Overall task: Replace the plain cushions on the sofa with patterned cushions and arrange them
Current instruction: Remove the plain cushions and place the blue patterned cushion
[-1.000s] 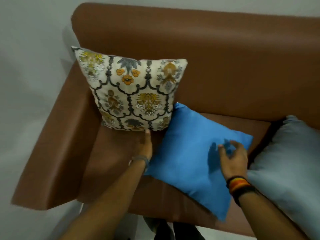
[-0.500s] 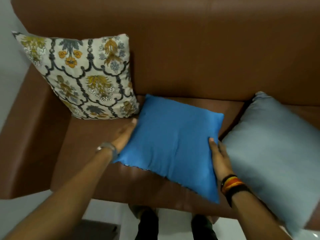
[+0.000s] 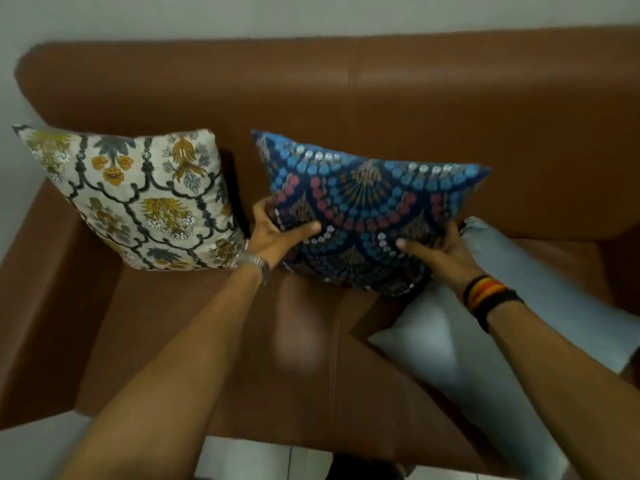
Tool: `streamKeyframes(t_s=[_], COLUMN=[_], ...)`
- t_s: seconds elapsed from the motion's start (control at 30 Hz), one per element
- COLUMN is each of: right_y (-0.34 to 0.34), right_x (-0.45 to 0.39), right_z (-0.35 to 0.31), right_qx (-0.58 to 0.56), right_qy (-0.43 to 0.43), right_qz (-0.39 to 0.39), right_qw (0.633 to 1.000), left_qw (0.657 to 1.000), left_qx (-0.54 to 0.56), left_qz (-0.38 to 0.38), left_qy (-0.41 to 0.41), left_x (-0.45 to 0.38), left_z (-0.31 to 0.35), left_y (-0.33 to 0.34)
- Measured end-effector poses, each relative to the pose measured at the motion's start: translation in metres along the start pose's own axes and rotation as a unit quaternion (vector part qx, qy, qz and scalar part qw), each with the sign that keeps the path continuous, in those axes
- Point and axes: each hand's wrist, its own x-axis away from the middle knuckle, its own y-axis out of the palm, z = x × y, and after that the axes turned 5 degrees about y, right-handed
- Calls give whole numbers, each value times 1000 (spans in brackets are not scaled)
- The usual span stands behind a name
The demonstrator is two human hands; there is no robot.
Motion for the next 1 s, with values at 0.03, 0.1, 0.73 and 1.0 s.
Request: streamKeyframes(t_s=[0.03, 0.1, 0.73, 1.0], right_y=[6, 21, -115, -171], right_x=[-4, -12, 94, 91], right_z=[-4, -15, 135, 224], right_qx=[0, 12, 179, -95], right_qy=[4, -11, 63, 187], right_qz=[8, 15, 340, 278], right_qw=[1000, 1000, 921, 937], left_qw=[1000, 999, 958, 962], left_qx=[1, -19, 39, -164], left_qz=[7, 23, -110, -212], left_qy=[-13, -16, -262, -48], left_x=[-8, -15, 122, 62], left_z=[0, -1, -22, -54], left_y=[2, -2, 159, 293])
